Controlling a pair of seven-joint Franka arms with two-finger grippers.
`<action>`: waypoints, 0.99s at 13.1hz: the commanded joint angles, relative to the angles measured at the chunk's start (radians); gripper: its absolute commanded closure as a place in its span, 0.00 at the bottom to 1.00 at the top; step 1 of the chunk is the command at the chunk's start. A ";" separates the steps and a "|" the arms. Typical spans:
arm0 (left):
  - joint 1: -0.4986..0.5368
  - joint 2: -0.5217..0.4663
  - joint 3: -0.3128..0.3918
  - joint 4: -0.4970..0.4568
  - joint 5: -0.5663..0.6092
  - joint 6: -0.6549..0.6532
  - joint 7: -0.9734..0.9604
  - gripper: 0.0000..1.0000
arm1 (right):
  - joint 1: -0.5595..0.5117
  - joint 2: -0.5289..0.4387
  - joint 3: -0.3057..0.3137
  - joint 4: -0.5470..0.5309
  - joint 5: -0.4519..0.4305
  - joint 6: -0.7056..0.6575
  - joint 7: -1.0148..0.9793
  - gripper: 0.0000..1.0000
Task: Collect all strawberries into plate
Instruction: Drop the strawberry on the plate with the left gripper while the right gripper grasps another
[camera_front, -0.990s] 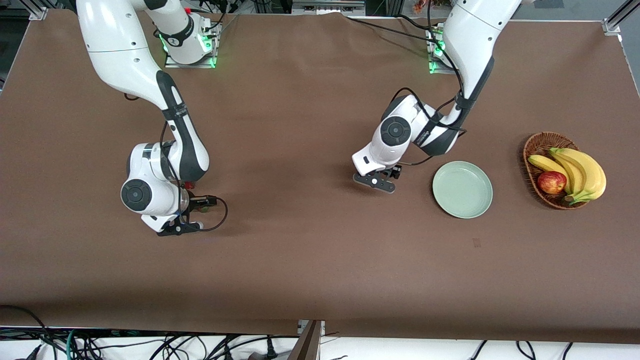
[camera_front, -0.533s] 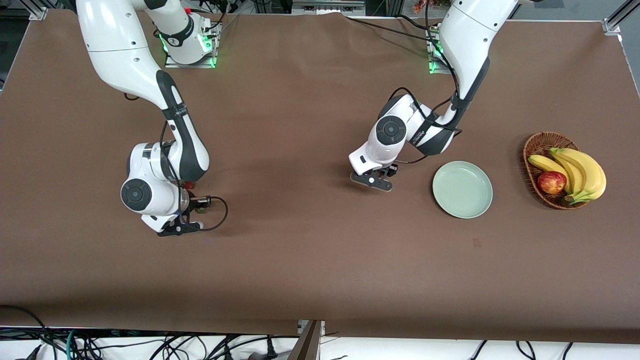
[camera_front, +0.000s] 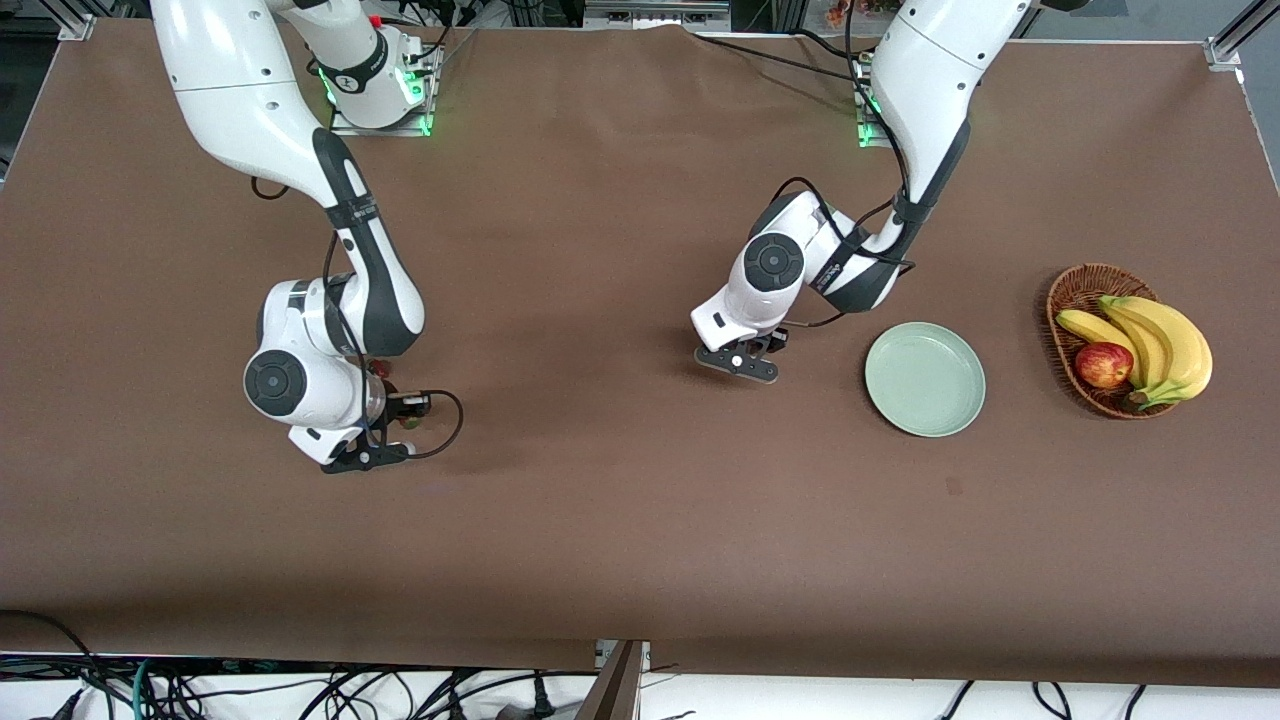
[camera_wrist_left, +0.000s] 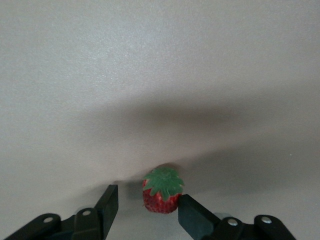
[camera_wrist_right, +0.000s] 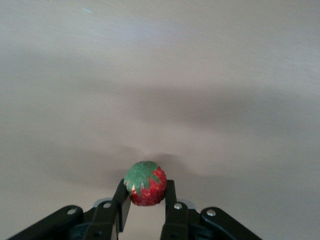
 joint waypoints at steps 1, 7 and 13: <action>-0.043 0.023 0.008 0.030 0.021 0.004 -0.051 0.40 | 0.030 -0.014 0.025 0.006 0.030 0.014 0.086 0.86; -0.048 0.022 0.008 0.034 0.018 0.000 -0.087 0.63 | 0.088 -0.007 0.025 0.028 0.029 0.014 0.232 0.86; -0.016 -0.023 0.017 0.076 0.018 -0.089 -0.214 0.95 | 0.111 -0.007 0.027 0.029 0.030 0.028 0.310 0.86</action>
